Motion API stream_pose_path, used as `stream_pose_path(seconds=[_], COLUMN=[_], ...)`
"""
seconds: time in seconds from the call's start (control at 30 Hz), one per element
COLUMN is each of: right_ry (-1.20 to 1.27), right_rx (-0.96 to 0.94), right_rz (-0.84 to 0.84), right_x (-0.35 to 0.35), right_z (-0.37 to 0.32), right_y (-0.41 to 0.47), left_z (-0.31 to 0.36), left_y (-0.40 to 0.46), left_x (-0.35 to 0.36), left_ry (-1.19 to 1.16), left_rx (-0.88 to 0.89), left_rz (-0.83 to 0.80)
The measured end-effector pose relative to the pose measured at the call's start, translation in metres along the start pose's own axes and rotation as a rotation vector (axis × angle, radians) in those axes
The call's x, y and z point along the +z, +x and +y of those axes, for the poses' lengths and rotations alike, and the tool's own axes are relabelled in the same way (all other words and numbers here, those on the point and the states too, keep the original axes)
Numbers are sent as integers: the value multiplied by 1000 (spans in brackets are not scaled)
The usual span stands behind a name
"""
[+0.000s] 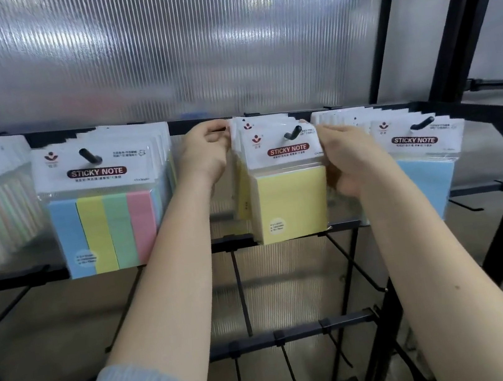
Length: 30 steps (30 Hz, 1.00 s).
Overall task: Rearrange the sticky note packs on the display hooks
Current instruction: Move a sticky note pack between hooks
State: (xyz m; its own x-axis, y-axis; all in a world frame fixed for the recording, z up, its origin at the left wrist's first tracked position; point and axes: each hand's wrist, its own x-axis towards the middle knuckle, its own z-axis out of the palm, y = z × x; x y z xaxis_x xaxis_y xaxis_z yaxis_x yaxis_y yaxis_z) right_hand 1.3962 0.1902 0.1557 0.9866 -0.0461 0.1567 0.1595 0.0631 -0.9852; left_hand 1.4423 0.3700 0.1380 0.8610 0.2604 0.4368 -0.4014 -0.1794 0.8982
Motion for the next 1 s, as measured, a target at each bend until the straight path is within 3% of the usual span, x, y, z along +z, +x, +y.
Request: stream_pose_path(seconds=[0.23,0.47,0.7,0.8,0.93,1.0], right_ry=[-10,-11,84,31,-152,-181], right_rx=[-25,38,49,-47,-336,-367], right_rz=[-3,-30,14,83,149,155], right_x=[3,-1,-4,-6,-3,0], right_z=[0,-9,-8,1,21,28], right_y=[0,-8,-24,-32,-48,-53], left_z=[3,9,14,14,18,25], left_y=[0,-3,-5,-8,-10,-10], left_x=[2,7,2,2,0,-2], left_ry=[40,128,139,85,61,85], left_rx=[-110,-78,-36,-48,13,23], left_rz=[-81,-14,-73,-45,-1,-32])
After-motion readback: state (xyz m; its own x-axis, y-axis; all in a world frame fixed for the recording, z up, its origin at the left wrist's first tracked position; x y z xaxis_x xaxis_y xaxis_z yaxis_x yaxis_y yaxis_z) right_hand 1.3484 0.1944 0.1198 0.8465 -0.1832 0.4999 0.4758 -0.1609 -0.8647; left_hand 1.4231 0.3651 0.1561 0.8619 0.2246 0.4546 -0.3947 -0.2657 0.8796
